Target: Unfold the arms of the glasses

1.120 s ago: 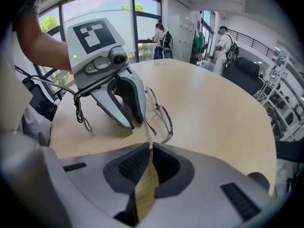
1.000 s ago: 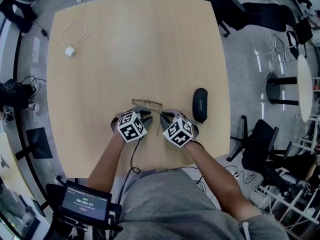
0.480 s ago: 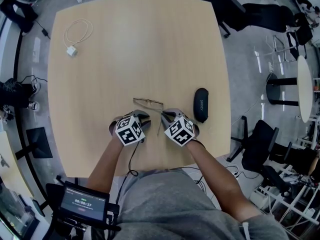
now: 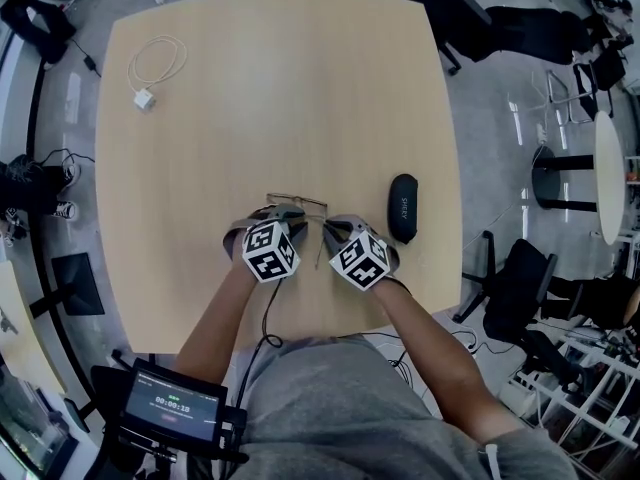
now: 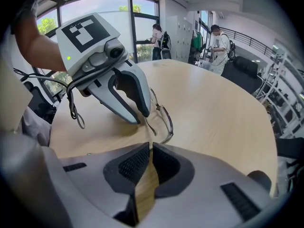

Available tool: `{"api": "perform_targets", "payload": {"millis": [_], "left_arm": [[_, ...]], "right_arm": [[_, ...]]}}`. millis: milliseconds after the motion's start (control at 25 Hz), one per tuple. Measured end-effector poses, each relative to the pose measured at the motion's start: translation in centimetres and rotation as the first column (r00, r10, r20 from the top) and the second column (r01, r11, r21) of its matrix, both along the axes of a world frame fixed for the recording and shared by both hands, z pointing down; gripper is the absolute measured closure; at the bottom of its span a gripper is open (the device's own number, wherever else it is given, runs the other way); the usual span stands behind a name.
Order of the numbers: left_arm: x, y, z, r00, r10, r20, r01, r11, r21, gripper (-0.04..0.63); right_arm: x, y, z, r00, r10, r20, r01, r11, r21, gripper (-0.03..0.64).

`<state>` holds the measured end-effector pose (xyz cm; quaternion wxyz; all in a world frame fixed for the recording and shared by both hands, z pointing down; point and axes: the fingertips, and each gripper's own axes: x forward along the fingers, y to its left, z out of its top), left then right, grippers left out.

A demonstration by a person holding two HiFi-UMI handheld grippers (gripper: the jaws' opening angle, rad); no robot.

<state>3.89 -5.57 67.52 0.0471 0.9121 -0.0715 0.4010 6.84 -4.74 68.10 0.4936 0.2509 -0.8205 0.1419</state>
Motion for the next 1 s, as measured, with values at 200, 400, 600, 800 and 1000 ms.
{"api": "perform_targets", "payload": {"millis": [200, 400, 600, 800, 1000], "left_arm": [[0.5, -0.2, 0.8, 0.998, 0.038, 0.05, -0.04, 0.999, 0.03, 0.545], [1.5, -0.8, 0.0, 0.999, 0.039, 0.036, -0.042, 0.997, 0.071, 0.545], [2.8, -0.8, -0.8, 0.997, 0.07, 0.043, -0.074, 0.991, 0.109, 0.545], [3.1, -0.4, 0.5, 0.991, 0.097, 0.092, -0.103, 0.992, 0.071, 0.545], [2.7, 0.4, 1.0, 0.989, 0.11, 0.094, -0.114, 0.993, 0.032, 0.546]], "right_arm": [[-0.3, 0.1, 0.0, 1.0, -0.001, -0.001, 0.001, 1.0, 0.005, 0.591], [-0.4, 0.3, 0.0, 1.0, 0.0, -0.002, 0.0, 1.0, 0.003, 0.591], [-0.4, 0.4, 0.0, 1.0, -0.005, -0.001, 0.005, 1.0, 0.001, 0.591], [-0.3, 0.3, -0.1, 1.0, -0.006, 0.0, 0.006, 1.0, 0.001, 0.591], [-0.4, 0.6, -0.2, 1.0, -0.01, -0.003, 0.01, 1.0, 0.001, 0.591]]}}
